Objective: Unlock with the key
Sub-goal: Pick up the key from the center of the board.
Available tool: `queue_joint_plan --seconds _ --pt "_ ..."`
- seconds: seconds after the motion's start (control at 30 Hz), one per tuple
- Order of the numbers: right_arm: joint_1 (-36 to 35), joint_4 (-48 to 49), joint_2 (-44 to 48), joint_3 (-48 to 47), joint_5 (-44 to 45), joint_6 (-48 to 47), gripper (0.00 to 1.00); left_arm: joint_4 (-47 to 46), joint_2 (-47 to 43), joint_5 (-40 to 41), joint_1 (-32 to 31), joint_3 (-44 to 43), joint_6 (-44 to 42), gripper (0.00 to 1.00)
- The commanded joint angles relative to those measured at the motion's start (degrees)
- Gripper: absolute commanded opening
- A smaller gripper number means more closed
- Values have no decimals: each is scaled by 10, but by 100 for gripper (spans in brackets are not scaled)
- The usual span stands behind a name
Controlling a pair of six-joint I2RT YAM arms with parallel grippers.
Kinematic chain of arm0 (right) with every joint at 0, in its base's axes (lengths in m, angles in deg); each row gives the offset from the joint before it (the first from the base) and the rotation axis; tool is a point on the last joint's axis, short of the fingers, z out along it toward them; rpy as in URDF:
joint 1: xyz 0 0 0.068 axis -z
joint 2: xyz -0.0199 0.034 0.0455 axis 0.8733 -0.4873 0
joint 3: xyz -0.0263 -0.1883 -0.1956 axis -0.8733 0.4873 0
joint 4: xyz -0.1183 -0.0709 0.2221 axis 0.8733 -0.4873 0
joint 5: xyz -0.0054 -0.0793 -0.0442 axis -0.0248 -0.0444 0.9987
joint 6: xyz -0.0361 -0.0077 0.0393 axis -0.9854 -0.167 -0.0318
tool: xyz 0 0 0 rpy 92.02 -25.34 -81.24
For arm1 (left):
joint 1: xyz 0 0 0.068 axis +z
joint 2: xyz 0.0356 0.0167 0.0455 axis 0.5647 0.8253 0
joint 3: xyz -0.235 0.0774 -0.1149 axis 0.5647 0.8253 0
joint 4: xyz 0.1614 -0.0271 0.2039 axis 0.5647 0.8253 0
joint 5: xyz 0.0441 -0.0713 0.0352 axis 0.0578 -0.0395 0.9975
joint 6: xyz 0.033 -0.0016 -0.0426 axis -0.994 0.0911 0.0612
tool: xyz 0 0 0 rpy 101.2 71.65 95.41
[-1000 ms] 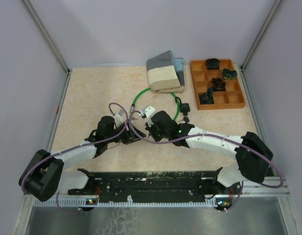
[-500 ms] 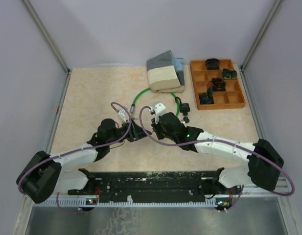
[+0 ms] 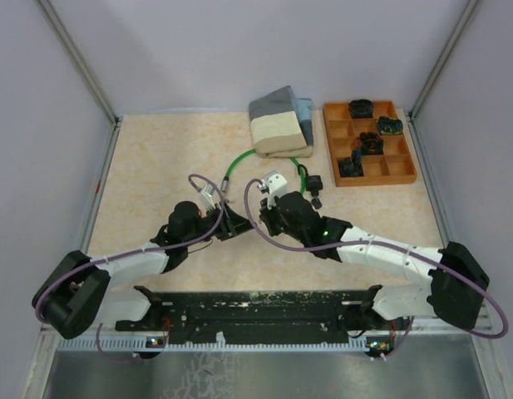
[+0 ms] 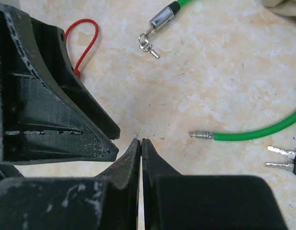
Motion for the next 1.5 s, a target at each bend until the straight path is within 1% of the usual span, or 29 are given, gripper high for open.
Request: queue_joint_plan --seconds 0.0,0.07,0.17,0.53,0.77,0.97,1.13,1.3,1.4,1.47 --pt "4 59 51 6 0 2 0 -24 6 -3 0 -1 -21 52" --pt "4 67 57 8 -9 2 0 -2 11 3 -1 -14 -43 53" --pt "4 81 67 11 -15 3 0 7 21 16 0 -17 -63 54" --pt "4 110 83 25 -54 5 0 -9 38 4 -1 -34 -38 54" --pt "4 137 83 40 -71 9 0 -45 61 -17 -1 -39 -3 55" --pt "4 123 87 46 -81 5 0 -56 46 1 0 -23 22 55" --pt "4 122 91 61 -84 4 0 -65 31 -6 1 -20 48 55" --pt "4 115 107 69 -71 1 0 -74 17 -2 4 -3 71 56" --pt "4 109 111 67 -54 -4 0 -80 13 -5 11 11 84 59" --pt "4 114 117 71 -43 -5 0 -112 14 -18 22 31 108 60"
